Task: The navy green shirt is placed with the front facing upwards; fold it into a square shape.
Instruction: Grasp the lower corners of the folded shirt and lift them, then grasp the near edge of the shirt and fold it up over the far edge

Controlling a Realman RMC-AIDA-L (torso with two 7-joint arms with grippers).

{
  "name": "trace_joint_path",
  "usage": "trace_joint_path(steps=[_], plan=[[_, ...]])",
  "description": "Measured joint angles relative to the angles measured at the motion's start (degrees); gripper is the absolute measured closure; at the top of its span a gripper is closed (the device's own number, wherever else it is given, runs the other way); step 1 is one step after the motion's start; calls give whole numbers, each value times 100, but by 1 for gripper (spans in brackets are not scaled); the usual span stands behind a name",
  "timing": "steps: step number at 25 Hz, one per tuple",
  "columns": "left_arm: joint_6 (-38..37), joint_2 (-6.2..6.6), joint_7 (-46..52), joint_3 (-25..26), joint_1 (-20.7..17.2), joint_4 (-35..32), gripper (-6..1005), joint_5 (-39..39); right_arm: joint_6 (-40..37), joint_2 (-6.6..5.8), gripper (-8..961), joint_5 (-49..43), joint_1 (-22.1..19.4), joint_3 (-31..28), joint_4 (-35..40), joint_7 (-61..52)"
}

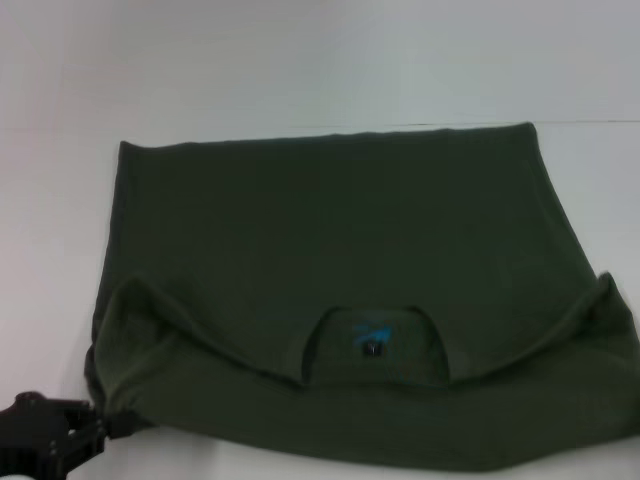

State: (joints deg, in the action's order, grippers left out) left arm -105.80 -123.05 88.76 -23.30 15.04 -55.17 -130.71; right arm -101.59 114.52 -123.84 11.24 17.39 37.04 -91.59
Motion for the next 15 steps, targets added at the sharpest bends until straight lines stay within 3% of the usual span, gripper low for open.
trace_joint_path(steps=[11, 15], plan=[[-794, 35, 104, 219, -163, -166, 947, -339, -652, 36, 913, -26, -577, -159, 2, 355], [-1010, 28, 119, 304, -194, -171, 948, -368, -772, -10, 913, -26, -655, -313, 5, 378]])
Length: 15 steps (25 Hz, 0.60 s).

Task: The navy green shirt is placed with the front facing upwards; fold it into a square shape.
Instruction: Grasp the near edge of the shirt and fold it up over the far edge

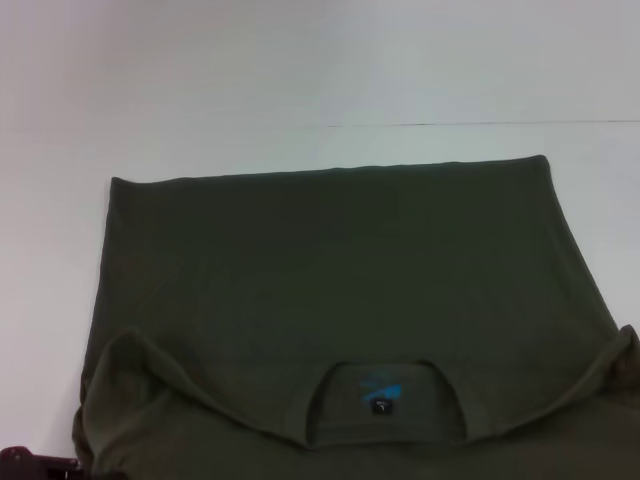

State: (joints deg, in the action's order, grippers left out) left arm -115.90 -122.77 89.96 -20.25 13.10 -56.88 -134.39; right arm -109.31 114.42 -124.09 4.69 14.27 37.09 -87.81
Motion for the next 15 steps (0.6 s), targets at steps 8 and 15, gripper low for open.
trace_joint_path(steps=[8, 15], plan=[[419, 126, 459, 242, 828, 136, 948, 258, 56, -190, 914, 40, 747, -760, -36, -183], [1917, 336, 786, 204, 2082, 794, 947, 252, 1295, -214, 913, 31, 1962, -798, -90, -481]])
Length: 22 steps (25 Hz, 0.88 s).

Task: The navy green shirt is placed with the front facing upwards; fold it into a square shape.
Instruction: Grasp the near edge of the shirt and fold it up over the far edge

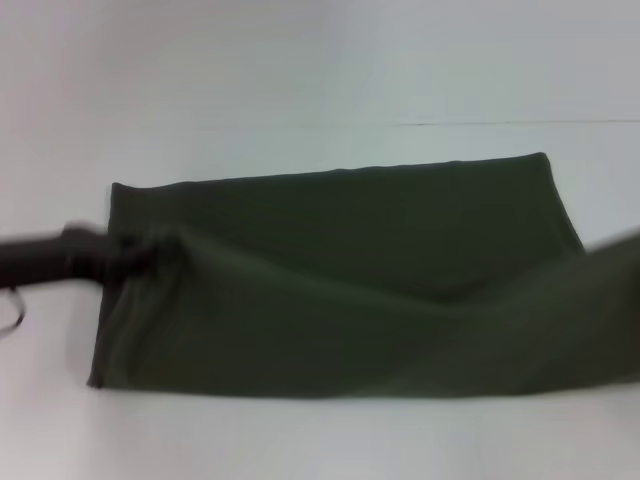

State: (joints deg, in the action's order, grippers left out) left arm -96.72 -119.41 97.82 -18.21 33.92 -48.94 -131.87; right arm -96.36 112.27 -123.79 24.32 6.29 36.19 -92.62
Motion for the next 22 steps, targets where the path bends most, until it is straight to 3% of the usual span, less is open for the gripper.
trace_joint_path(steps=[3, 8, 12, 22], plan=[[988, 37, 143, -72, 386, 301, 948, -9, 626, 33, 913, -16, 420, 108, -87, -25], [2380, 8, 246, -168, 697, 588, 945, 22, 1830, -1, 912, -1, 956, 517, -432, -17], [3334, -15, 248, -204, 883, 847, 942, 33, 2719, 43, 907, 9, 1271, 745, -616, 42], [4659, -15, 192, -372, 1102, 1288, 934, 56, 4062, 103, 894, 14, 1856, 1014, -1093, 172]])
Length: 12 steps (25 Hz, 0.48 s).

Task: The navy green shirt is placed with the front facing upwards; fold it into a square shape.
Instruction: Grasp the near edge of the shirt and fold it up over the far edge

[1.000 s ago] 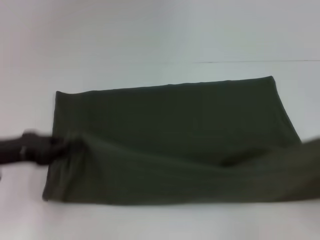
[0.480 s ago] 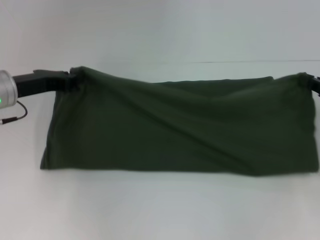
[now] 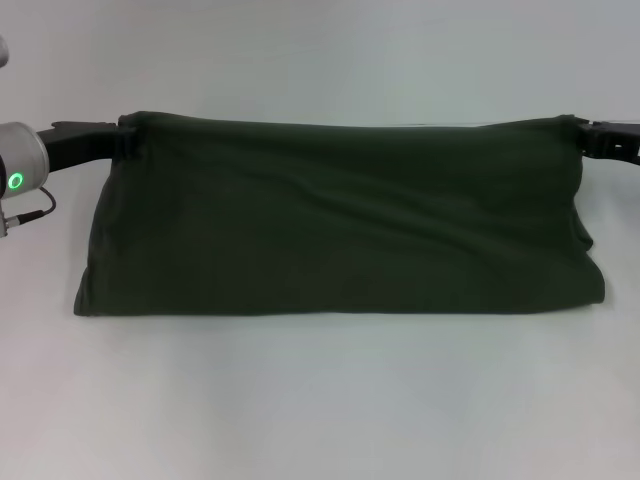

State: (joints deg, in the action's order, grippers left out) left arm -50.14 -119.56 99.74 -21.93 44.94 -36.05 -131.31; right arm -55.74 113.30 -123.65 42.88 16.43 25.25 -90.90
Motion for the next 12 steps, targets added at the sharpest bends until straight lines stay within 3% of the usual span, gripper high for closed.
trace_joint_path(steps=[6, 12], plan=[[246, -9, -4, -56, 10, 60, 929, 2, 267, 45, 887, 0, 75, 49, -97, 17], [586, -147, -5, -139, 22, 46, 925, 3, 679, 123, 879, 0, 148, 102, -199, 20]])
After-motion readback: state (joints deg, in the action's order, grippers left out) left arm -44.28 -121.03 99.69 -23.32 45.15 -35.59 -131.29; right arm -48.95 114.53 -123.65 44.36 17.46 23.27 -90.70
